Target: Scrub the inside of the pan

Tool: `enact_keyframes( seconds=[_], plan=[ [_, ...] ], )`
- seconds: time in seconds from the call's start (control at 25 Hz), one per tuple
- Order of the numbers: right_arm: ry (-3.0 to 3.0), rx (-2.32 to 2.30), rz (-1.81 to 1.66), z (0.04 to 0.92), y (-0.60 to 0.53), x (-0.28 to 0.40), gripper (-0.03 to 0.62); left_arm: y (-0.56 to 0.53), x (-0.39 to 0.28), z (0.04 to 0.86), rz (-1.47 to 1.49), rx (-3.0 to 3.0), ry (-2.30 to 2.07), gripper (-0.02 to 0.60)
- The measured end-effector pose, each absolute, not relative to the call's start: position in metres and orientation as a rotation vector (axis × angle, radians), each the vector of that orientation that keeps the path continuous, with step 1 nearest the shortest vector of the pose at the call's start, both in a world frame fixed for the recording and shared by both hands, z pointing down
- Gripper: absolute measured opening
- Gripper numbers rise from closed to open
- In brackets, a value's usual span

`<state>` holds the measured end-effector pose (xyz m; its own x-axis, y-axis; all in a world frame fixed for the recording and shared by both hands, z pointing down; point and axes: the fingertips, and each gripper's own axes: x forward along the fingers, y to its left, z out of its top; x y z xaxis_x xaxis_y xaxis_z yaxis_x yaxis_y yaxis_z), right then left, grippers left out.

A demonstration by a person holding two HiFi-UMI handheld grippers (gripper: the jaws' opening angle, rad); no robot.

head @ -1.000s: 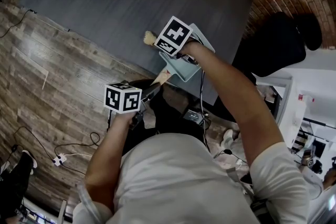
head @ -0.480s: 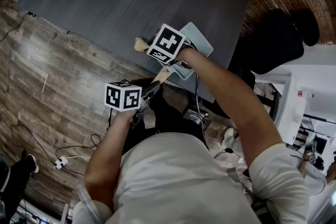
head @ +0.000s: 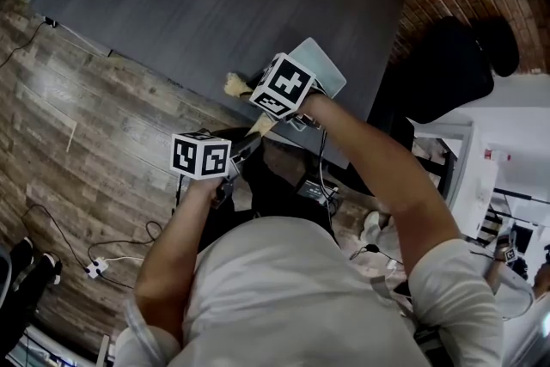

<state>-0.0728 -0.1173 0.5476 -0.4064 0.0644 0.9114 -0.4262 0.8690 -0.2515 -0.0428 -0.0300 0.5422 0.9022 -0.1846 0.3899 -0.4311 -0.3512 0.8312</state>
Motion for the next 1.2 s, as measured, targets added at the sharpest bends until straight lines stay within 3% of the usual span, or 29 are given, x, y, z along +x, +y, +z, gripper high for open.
enact_keyframes(
  seconds=[0.36, 1.2],
  plan=[
    [-1.848, 0.246, 0.345, 0.558, -0.110, -0.056, 0.083, -0.030, -0.041, 0.541, 0.268, 1.933, -0.461, 0.115],
    [-1.948, 0.402, -0.002, 0.525, -0.171, -0.106, 0.083, -0.031, -0.039, 0.543, 0.227, 1.888, -0.518, 0.115]
  ],
)
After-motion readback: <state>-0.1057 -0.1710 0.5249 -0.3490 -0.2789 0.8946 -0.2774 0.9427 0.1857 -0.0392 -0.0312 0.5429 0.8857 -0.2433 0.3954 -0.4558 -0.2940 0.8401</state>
